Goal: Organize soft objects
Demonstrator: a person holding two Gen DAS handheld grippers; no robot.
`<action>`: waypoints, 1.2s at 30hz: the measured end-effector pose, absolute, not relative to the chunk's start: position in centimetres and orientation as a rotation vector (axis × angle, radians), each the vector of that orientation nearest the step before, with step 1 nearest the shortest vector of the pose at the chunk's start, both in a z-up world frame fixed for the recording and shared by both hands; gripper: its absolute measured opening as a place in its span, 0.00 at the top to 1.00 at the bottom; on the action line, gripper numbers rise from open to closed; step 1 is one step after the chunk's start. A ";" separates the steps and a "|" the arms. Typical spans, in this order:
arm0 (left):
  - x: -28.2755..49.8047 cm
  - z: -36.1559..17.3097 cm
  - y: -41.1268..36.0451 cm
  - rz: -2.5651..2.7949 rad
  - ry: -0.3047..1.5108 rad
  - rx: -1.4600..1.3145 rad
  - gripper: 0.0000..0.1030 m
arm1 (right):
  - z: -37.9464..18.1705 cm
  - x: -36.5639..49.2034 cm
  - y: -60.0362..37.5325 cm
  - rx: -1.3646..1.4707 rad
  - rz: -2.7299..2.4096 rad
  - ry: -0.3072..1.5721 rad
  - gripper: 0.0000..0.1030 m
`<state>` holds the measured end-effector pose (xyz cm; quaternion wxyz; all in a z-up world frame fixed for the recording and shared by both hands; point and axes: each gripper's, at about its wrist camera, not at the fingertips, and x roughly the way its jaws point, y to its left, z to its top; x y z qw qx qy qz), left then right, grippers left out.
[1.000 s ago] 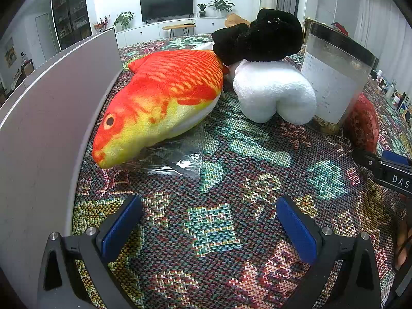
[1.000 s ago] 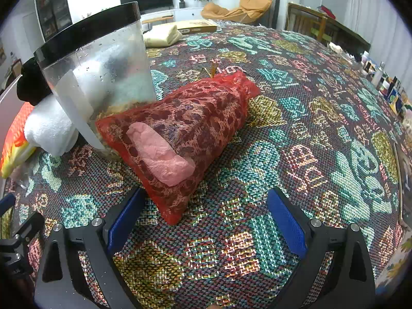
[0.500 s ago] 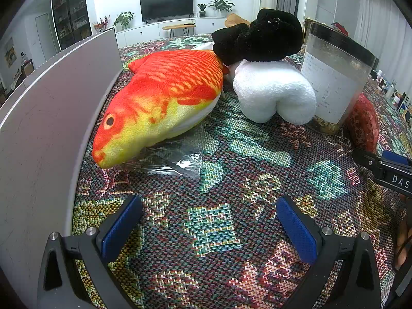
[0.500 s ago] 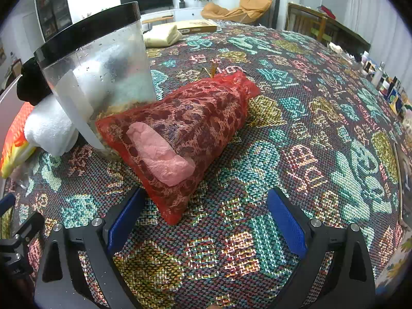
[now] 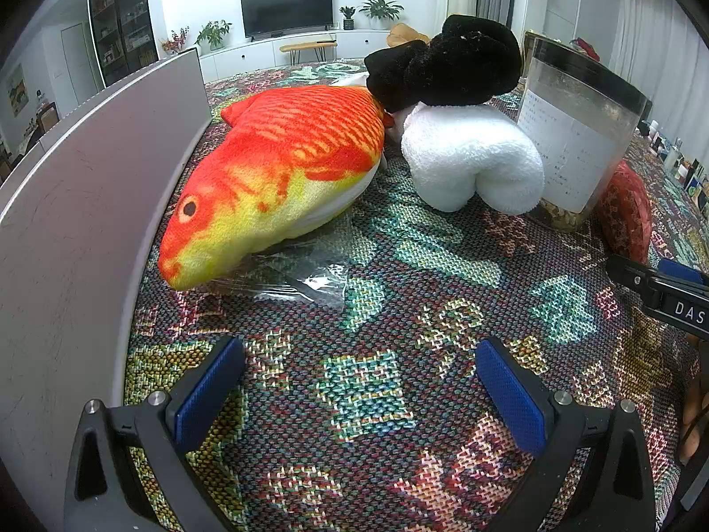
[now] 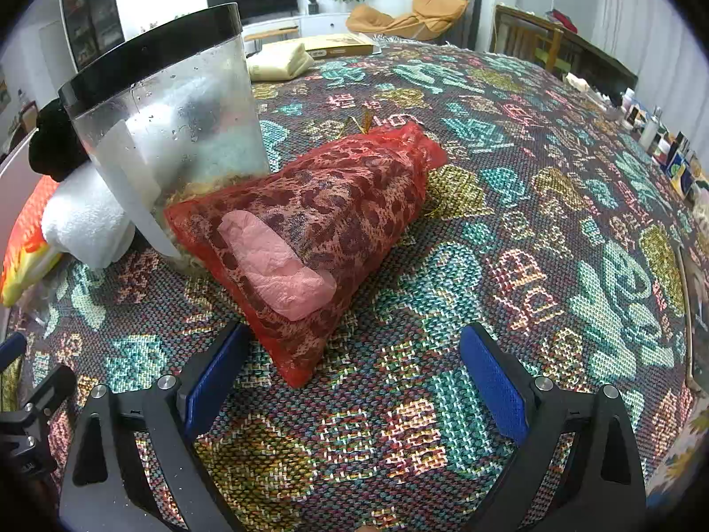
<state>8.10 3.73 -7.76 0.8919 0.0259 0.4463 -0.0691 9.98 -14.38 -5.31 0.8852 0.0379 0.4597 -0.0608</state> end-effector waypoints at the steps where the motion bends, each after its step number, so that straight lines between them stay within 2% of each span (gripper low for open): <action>1: 8.1 -7.8 3.7 -0.144 0.926 0.054 0.00 | -5.3 9.9 -14.4 0.079 -0.127 0.956 0.05; 17: 8.2 -7.6 3.7 -0.145 0.958 0.068 0.00 | -5.3 9.9 -14.4 0.079 -0.127 0.956 0.05; 19: 8.1 -6.6 4.1 -0.129 0.986 0.070 0.00 | -5.3 9.9 -14.4 0.079 -0.127 0.956 0.05; 22: 7.5 -3.4 4.9 -0.105 0.894 0.061 0.00 | -5.3 9.9 -14.4 0.079 -0.127 0.956 0.05; 27: 11.7 -0.4 5.7 0.002 0.850 0.068 0.00 | -5.3 9.9 -14.4 0.079 -0.127 0.956 0.05; 31: 17.0 -2.6 5.8 0.017 0.959 0.091 0.01 | -5.3 10.0 -14.4 0.079 -0.127 0.956 0.05; 32: 17.6 -3.2 5.7 0.025 0.982 0.100 0.04 | -5.3 9.9 -14.4 0.079 -0.127 0.956 0.05; 34: 18.1 -3.9 5.9 -0.006 1.020 0.056 0.27 | -5.3 10.0 -14.4 0.079 -0.127 0.956 0.05; 35: 18.2 -4.2 5.9 -0.043 1.038 0.000 0.47 | -5.3 9.9 -14.4 0.078 -0.127 0.956 0.05; 36: 17.8 -4.1 6.2 -0.062 1.045 -0.044 0.56 | -5.3 10.0 -14.4 0.078 -0.127 0.956 0.05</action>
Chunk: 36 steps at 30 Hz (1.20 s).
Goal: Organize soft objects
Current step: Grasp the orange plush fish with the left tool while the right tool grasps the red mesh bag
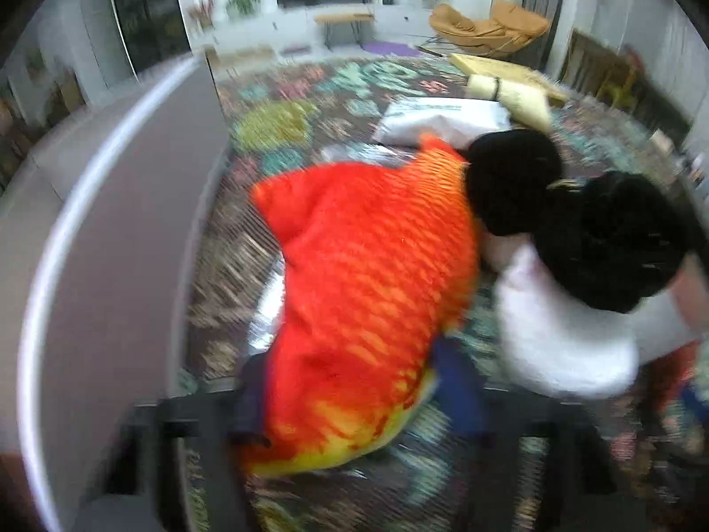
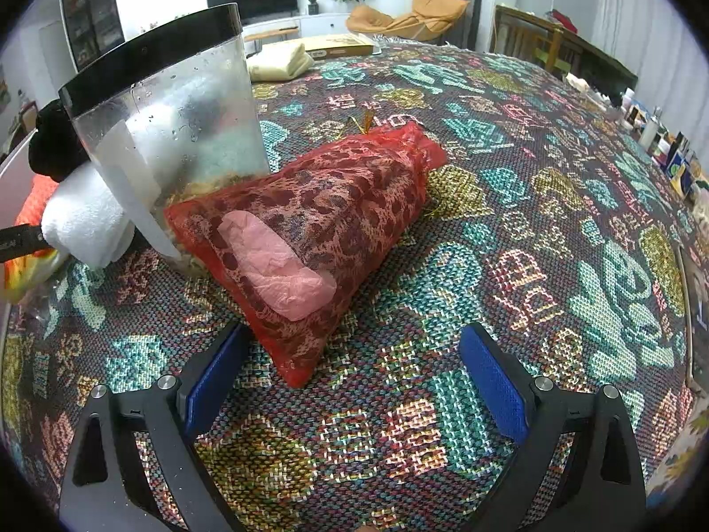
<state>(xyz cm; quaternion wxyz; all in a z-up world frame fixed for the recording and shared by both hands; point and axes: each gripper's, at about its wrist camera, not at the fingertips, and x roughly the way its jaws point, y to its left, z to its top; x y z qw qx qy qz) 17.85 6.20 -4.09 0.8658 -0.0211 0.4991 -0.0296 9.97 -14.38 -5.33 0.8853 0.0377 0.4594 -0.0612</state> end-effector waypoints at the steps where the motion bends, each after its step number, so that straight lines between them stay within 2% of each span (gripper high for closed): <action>1: 17.2 -3.7 6.3 -0.062 1.044 -0.063 0.60 | -5.3 9.9 -14.4 0.078 -0.127 0.956 0.05; 3: 15.3 -3.0 6.3 -0.043 1.057 -0.069 0.62 | -5.3 9.9 -14.4 0.079 -0.127 0.956 0.05; 8: 8.3 -1.8 6.6 -0.089 1.111 -0.161 0.61 | -5.3 9.9 -14.4 0.078 -0.127 0.956 0.05; 10: 5.3 -1.7 6.5 -0.113 1.111 -0.175 0.53 | -5.3 9.9 -14.4 0.078 -0.127 0.956 0.05; 12: 3.1 -2.5 6.2 -0.132 1.134 -0.154 0.32 | -5.3 9.9 -14.4 0.078 -0.127 0.956 0.05; 14: 1.9 -3.7 5.5 -0.147 1.163 -0.094 0.28 | -5.4 10.0 -14.4 0.078 -0.127 0.955 0.05; 17: 1.5 -4.4 4.8 -0.120 1.160 -0.002 0.28 | -5.4 10.0 -14.3 0.078 -0.128 0.955 0.05; 20: 2.3 -4.3 4.8 -0.121 1.150 -0.027 0.27 | -5.2 9.8 -14.7 0.112 -0.109 0.949 0.06; 23: 3.3 -4.4 4.6 -0.098 1.142 -0.012 0.21 | -3.5 8.7 -17.6 0.342 -0.015 0.850 0.07; 26: 4.3 -4.9 4.2 -0.094 1.147 0.024 0.21 | -1.9 8.9 -20.6 0.452 -0.060 0.793 0.07; 29: 4.3 -5.1 3.7 -0.096 1.150 0.051 0.21 | -1.6 12.6 -21.8 0.491 -0.016 0.865 0.07; 31: 4.4 -5.2 3.4 -0.097 1.151 0.068 0.21 | -2.8 15.8 -21.6 0.482 0.044 0.996 0.08; 32: 4.5 -5.2 3.4 -0.101 1.151 0.068 0.21 | -4.0 17.2 -21.1 0.479 0.090 1.086 0.13; 33: 4.5 -5.2 3.4 -0.107 1.153 0.060 0.27 | -4.1 17.7 -20.9 0.441 0.091 1.095 0.40; 34: 4.5 -5.2 3.7 -0.130 1.152 0.030 0.38 | -3.7 18.0 -20.5 0.371 0.092 1.098 0.76; 35: 4.6 -5.1 4.0 -0.161 1.152 -0.013 0.57 | -3.6 18.3 -20.6 0.366 0.100 1.123 0.83; 36: 4.5 -4.8 4.3 -0.164 1.144 -0.039 0.63 | -3.0 18.1 -21.4 0.400 0.084 1.110 0.83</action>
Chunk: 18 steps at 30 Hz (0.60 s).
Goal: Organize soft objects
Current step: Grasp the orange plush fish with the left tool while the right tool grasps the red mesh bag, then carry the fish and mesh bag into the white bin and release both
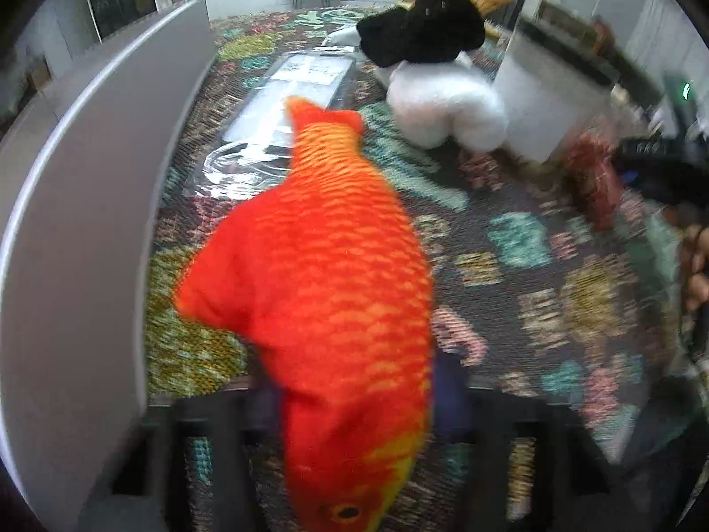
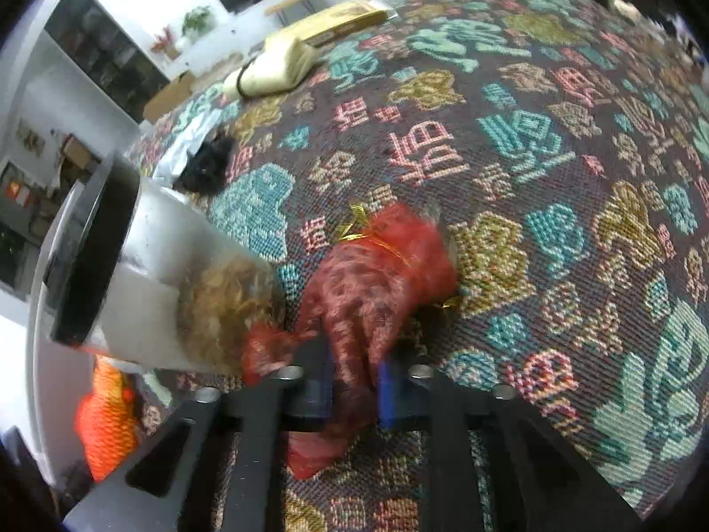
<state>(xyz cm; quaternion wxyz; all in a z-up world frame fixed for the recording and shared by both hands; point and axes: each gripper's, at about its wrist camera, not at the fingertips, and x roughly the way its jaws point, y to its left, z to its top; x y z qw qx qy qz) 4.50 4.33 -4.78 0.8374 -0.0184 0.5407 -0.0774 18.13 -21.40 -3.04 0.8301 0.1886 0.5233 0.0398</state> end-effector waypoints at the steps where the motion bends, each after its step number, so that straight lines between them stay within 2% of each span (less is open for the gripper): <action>1: 4.4 -4.3 4.5 -0.165 1.128 -0.049 0.66 | -2.3 17.9 -22.0 0.393 0.055 1.086 0.83; 6: 3.3 0.2 6.4 -0.247 1.029 -0.231 0.68 | 5.4 16.5 -23.2 0.246 -0.041 0.862 0.82; 9: 2.2 4.3 8.5 -0.277 0.942 -0.317 0.68 | 11.4 15.8 -20.3 0.156 0.030 0.753 0.82; 13: 0.7 8.7 14.0 -0.201 0.836 -0.355 0.68 | 16.8 14.4 -12.1 0.123 0.272 0.700 0.81; 17: -1.7 10.0 20.6 -0.008 0.803 -0.309 0.67 | 18.4 12.1 -1.7 0.160 0.576 0.726 0.80; 18: -2.3 9.9 22.1 0.056 0.809 -0.288 0.64 | 18.3 11.3 1.0 0.162 0.641 0.739 0.77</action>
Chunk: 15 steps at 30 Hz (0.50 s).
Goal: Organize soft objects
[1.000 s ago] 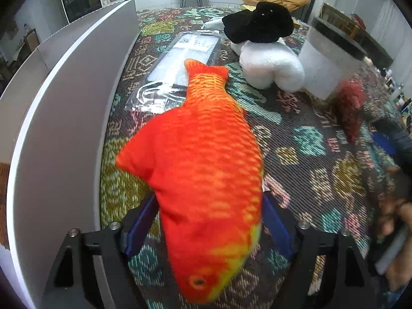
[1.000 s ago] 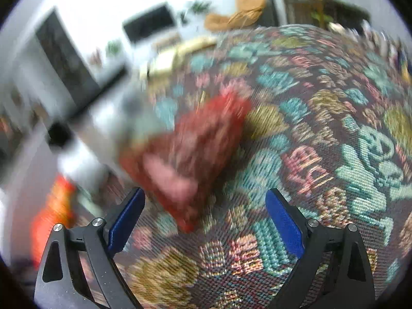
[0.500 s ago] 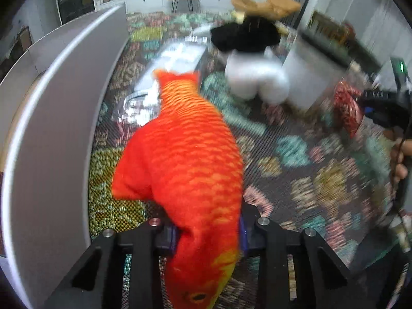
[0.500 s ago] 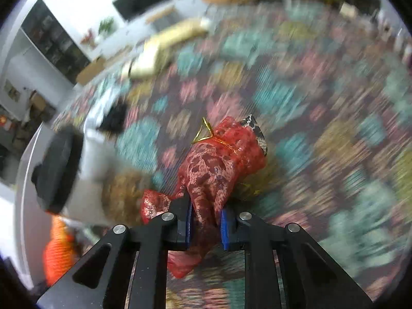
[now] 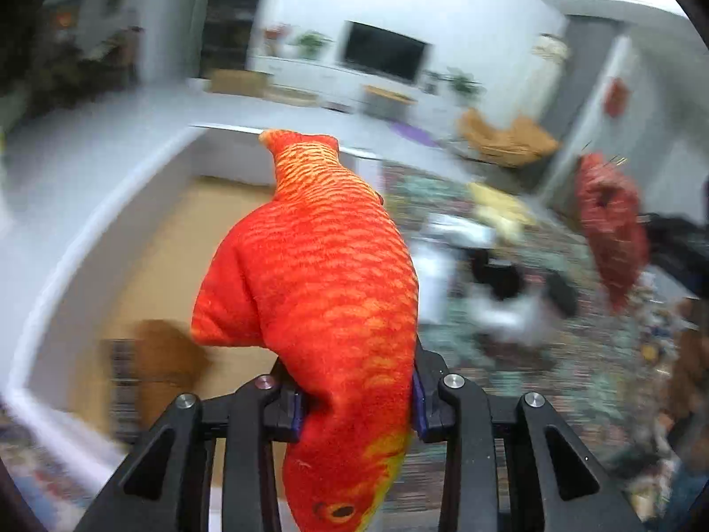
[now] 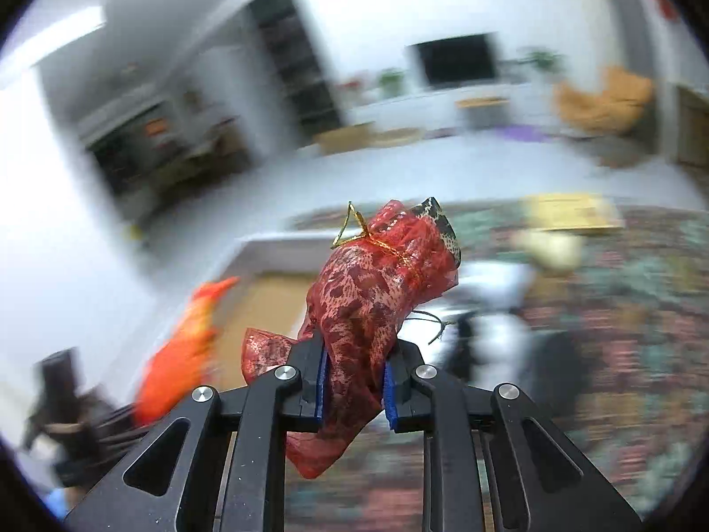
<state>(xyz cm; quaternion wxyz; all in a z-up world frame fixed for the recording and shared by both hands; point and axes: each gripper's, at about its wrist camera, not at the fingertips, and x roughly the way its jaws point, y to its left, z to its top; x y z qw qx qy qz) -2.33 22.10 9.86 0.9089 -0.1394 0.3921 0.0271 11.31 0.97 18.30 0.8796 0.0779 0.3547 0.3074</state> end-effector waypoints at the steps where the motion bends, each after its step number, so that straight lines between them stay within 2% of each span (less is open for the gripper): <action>1: -2.9 9.5 23.6 0.141 0.821 -0.262 0.61 | 18.0 10.6 3.8 0.159 0.701 0.756 0.73; 2: -3.2 9.0 24.8 0.211 0.833 -0.245 0.46 | 17.6 10.0 5.9 0.154 0.746 0.768 0.56; 3: -3.6 8.5 26.0 0.276 0.843 -0.238 0.24 | 17.1 9.7 8.1 0.153 0.793 0.783 0.24; 4: -3.9 7.8 27.0 0.326 0.841 -0.245 0.13 | 16.3 9.5 10.0 0.148 0.846 0.812 0.14; 5: -4.3 7.4 27.7 0.360 0.833 -0.254 0.07 | 15.5 9.4 11.6 0.139 0.875 0.841 0.15; 9: -5.0 7.2 28.6 0.421 0.801 -0.283 0.07 | 13.5 8.8 11.2 0.122 0.833 0.852 0.15; 15: -4.0 7.6 23.7 0.268 0.749 -0.285 0.07 | 9.7 7.3 2.7 0.022 0.508 0.784 0.15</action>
